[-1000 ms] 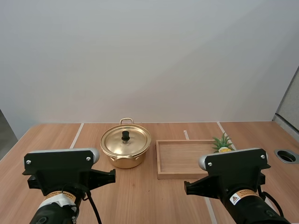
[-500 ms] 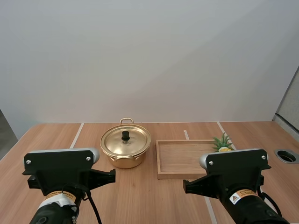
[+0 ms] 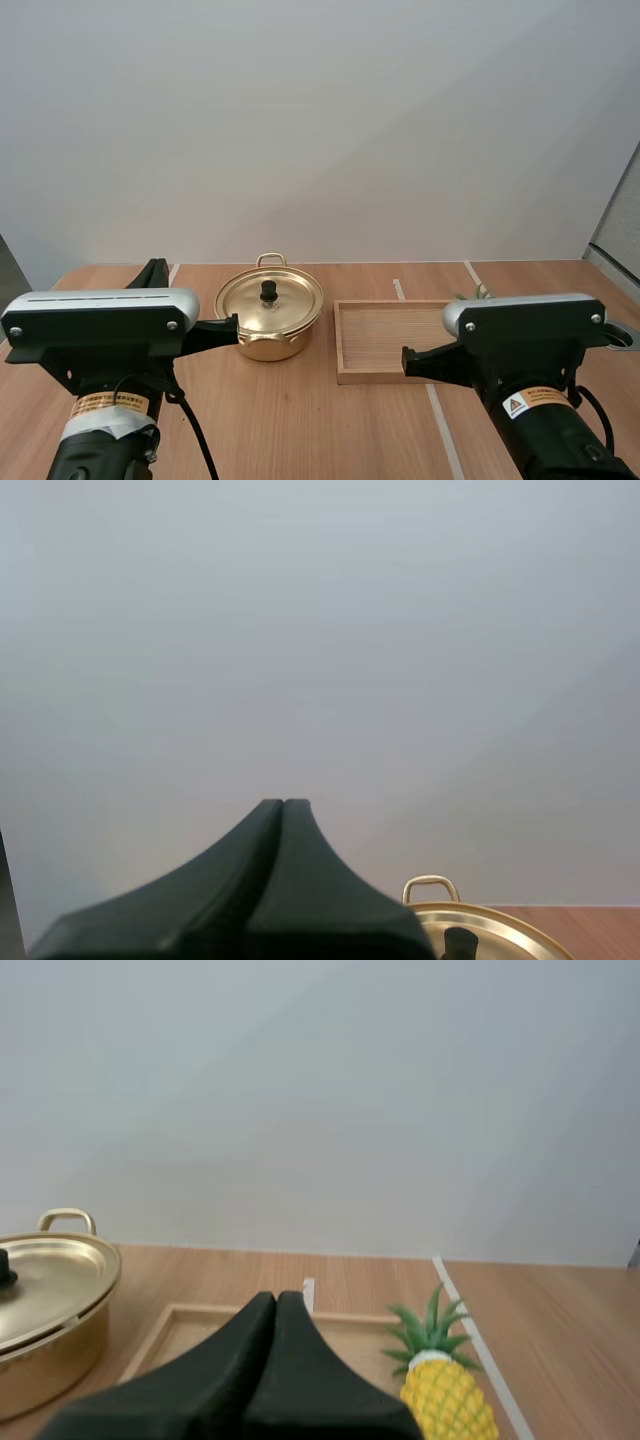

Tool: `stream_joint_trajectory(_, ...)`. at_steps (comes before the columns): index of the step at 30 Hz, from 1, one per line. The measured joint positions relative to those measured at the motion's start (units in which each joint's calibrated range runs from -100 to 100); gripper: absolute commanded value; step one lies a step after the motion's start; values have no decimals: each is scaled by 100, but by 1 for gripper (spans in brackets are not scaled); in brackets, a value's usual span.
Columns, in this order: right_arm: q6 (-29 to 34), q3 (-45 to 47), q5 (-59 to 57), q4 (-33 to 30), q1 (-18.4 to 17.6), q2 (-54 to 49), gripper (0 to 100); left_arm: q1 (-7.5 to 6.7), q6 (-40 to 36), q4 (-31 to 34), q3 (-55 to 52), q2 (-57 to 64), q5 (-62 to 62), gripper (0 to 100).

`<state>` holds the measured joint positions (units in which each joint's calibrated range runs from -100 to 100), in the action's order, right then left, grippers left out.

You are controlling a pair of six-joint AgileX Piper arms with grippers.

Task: Open the pot, put the pineapple inside, and close it

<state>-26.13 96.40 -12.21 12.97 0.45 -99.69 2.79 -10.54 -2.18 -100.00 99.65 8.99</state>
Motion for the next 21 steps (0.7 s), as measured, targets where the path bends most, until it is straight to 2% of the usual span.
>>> stream_joint_trajectory(4,0,-967,23,0,0,-3,0,0,22,0,206,0,3,0)
stream_joint_trajectory(10,0,-2029,56,0,0,-15,0,0,92,0,1182,11,102,0)
stream_joint_trajectory(16,0,-2427,-34,22,0,-15,0,0,232,0,2198,24,-55,0)
stream_joint_trajectory(21,0,-2500,-17,-58,0,-15,0,0,241,0,3107,24,-1144,0)
